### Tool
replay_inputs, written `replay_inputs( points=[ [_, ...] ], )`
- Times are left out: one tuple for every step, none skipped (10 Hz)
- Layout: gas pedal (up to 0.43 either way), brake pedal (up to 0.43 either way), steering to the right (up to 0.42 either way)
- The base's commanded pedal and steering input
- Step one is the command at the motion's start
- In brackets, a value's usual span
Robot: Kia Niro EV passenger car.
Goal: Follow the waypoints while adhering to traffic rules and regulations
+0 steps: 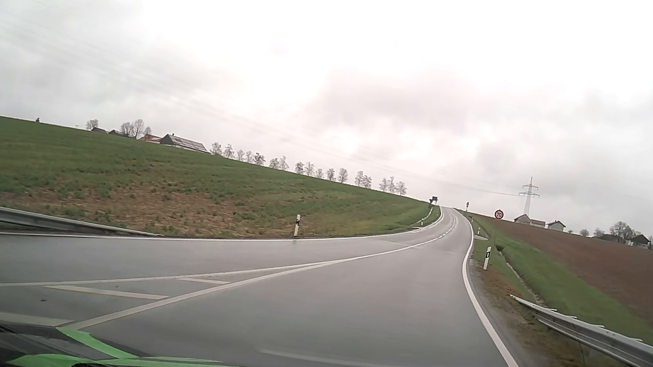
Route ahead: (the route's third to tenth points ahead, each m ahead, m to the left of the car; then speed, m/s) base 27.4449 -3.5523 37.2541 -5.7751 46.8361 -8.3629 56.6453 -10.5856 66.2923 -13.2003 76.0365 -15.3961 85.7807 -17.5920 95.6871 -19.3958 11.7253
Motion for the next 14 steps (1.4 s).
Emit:
replay_inputs(
  points=[
    [0.299, 0.000, 0.089],
    [0.299, 0.000, 0.089],
    [0.299, 0.000, 0.086],
    [0.299, 0.000, 0.082],
    [0.299, 0.000, 0.077],
    [0.311, 0.000, 0.070],
    [0.331, 0.000, 0.064],
    [0.331, 0.000, 0.059],
    [0.339, 0.000, 0.051],
    [0.350, 0.000, 0.045],
    [0.358, 0.000, 0.039],
    [0.378, 0.000, 0.029],
    [0.390, 0.000, 0.020],
    [0.390, 0.000, 0.019]
  ],
)
